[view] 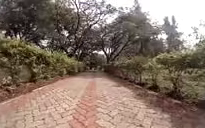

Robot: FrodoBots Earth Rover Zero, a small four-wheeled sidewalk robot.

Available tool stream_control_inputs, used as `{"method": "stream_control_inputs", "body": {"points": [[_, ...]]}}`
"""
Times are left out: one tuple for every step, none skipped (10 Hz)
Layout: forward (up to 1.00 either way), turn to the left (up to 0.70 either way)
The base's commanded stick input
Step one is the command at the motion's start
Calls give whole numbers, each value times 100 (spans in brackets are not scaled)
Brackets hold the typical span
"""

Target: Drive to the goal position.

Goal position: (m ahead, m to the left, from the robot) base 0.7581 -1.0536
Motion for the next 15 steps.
{"method": "stream_control_inputs", "body": {"points": [[70, 0], [70, 0], [70, 0], [70, 0], [70, 0], [70, 0], [70, 0], [70, 0], [70, 0], [70, 0], [70, 0], [70, 0], [70, 0], [70, 0], [70, 0]]}}
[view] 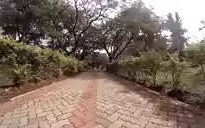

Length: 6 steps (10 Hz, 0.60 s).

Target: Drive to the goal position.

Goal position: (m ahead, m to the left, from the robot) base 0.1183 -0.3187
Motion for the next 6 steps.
{"method": "stream_control_inputs", "body": {"points": [[70, 0], [70, 0], [70, 0], [70, 0], [70, 0], [70, 0]]}}
